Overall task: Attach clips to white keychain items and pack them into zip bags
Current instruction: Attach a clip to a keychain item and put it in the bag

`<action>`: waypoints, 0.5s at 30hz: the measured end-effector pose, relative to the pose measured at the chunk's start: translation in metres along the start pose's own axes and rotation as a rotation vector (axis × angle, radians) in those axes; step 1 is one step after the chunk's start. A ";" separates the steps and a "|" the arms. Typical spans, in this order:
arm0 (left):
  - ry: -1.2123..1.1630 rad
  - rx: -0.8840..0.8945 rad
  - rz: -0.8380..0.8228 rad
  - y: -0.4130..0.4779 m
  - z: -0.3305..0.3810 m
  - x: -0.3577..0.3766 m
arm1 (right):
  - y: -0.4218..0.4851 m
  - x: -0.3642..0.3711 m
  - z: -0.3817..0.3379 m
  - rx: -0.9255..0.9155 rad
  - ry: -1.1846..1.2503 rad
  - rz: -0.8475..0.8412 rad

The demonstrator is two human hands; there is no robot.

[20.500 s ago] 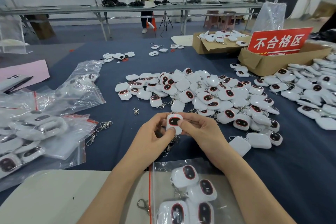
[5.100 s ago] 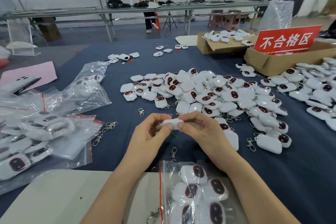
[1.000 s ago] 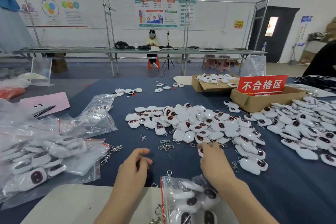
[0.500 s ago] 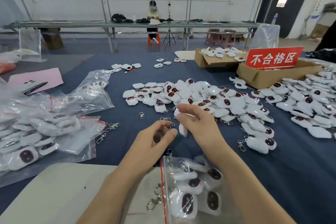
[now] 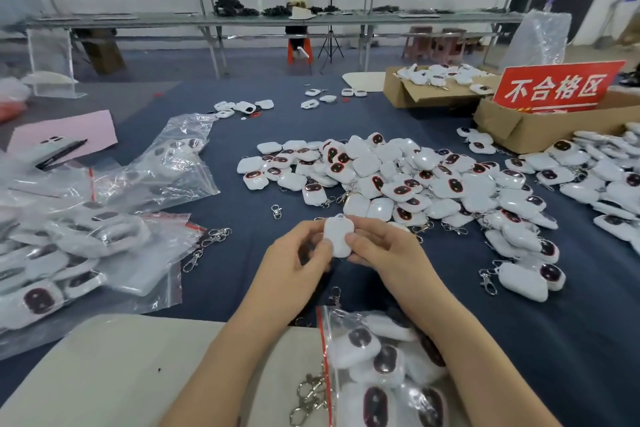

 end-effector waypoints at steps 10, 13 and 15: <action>-0.154 0.037 0.038 0.003 -0.004 -0.009 | -0.001 0.003 0.000 0.037 0.077 -0.060; -0.092 0.061 0.046 0.001 -0.002 -0.008 | -0.001 0.003 0.000 0.029 0.096 -0.073; -0.088 0.065 0.045 0.000 0.000 -0.007 | -0.003 0.005 -0.001 0.010 0.116 -0.092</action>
Point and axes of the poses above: each hand's wrist, its own y-axis towards the middle knuckle, its own x-axis out of the palm, z = x × y, the point moved 6 cm from there along y, towards the middle knuckle
